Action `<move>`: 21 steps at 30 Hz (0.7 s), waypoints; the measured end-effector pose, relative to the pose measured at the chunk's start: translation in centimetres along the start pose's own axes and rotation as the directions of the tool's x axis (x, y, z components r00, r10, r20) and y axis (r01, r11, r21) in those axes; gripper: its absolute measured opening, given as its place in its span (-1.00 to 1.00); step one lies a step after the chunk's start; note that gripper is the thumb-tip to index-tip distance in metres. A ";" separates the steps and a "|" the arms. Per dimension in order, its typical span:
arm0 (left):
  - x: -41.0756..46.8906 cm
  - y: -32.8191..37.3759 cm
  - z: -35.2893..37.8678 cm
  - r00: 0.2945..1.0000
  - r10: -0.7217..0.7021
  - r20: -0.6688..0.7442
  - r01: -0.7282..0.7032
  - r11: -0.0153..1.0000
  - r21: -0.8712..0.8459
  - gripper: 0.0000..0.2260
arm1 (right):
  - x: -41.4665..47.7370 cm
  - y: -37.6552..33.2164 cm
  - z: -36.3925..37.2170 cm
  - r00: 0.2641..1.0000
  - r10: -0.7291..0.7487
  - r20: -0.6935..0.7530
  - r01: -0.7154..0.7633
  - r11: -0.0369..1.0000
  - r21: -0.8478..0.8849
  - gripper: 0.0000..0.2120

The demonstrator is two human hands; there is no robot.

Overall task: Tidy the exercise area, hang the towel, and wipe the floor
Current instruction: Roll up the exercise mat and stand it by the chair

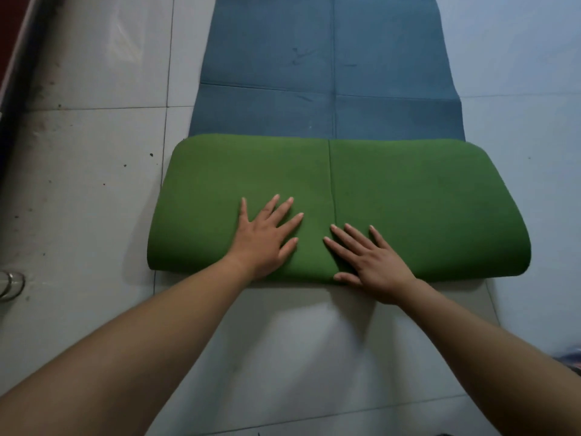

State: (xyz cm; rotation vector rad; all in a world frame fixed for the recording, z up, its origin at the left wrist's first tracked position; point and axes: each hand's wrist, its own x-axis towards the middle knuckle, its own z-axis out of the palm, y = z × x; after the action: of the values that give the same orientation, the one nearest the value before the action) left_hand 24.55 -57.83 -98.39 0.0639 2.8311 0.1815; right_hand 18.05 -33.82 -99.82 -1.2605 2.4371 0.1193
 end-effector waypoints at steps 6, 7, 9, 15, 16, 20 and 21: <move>-2.7 1.8 2.1 0.978 0.205 0.047 -0.207 0.978 0.041 -0.45 | 1.1 0.1 -0.1 0.996 0.092 0.001 -0.092 0.995 0.050 -0.27; -2.7 1.6 2.3 0.980 0.183 0.083 -0.184 0.983 0.008 -0.45 | 1.0 0.0 -0.3 0.997 0.082 0.001 -0.082 0.995 0.051 -0.24; -2.2 1.0 2.4 0.974 0.197 0.109 -0.195 0.980 -0.025 -0.42 | 0.7 -0.1 -0.8 0.999 0.039 -0.001 -0.039 0.999 0.028 -0.19; -1.7 0.6 2.4 0.957 0.244 0.160 -0.240 0.970 -0.045 -0.29 | -1.1 0.9 -1.4 0.993 -0.113 0.022 0.115 0.982 -0.151 -0.30; -1.7 0.6 2.2 0.957 0.245 0.156 -0.240 0.969 -0.054 -0.30 | -1.3 1.0 -1.5 0.993 -0.119 0.019 0.120 0.982 -0.149 -0.32; -1.3 0.4 1.5 0.956 0.258 0.140 -0.249 0.965 -0.078 -0.34 | -1.6 1.2 -2.0 0.990 -0.140 -0.008 0.139 0.986 -0.088 -0.38; -1.1 0.4 1.0 0.955 0.262 0.140 -0.253 0.964 -0.077 -0.34 | -1.5 1.4 -2.2 0.989 -0.150 -0.013 0.149 0.988 -0.049 -0.39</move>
State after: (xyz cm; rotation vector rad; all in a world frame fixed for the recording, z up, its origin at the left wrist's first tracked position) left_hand 25.89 -57.43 -98.99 0.4180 2.6566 0.3030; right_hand 17.09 -32.39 -97.35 -1.4658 2.3567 0.1264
